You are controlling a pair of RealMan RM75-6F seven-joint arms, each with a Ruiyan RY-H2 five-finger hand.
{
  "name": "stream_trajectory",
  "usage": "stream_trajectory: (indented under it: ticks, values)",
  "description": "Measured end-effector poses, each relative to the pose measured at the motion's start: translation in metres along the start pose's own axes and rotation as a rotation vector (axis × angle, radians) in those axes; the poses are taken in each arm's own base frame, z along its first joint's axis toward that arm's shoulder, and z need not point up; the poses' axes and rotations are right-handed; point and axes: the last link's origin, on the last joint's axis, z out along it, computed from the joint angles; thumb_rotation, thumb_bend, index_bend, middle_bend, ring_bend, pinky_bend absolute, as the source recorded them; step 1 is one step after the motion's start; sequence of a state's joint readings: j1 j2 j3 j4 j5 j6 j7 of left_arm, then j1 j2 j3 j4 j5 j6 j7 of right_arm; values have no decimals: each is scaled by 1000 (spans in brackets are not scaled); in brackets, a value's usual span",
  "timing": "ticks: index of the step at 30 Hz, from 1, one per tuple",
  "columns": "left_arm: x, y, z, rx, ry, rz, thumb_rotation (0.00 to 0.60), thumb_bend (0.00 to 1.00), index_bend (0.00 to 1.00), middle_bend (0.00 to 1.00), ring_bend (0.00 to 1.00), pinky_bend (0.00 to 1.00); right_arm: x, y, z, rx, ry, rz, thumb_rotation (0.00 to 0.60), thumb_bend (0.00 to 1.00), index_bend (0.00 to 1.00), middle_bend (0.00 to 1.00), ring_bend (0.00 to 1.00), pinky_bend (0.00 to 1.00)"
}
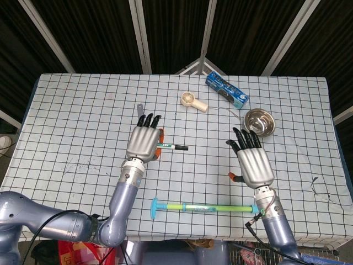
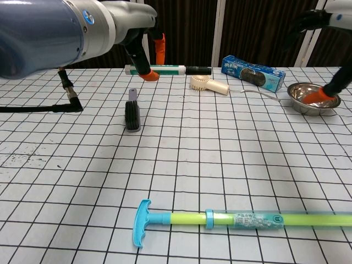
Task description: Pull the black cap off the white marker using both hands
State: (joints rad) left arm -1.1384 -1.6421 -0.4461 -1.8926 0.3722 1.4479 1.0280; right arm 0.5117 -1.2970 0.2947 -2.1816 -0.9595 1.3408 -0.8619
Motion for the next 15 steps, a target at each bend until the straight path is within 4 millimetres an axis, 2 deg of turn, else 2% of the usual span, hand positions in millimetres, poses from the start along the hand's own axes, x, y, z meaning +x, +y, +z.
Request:
stream_trajectory:
  ticks: [6,15]
  values:
    - [-2,5,1,-11,-3,-1,600,549,583,71,0,0,3,-44,13,36,-4,23,600,206,353,50,0,0]
    - [-6,12,3,-28,-5,-4,600,549,583,71,0,0,8,-75,28,26,23,38,600,236,376,50,0,0]
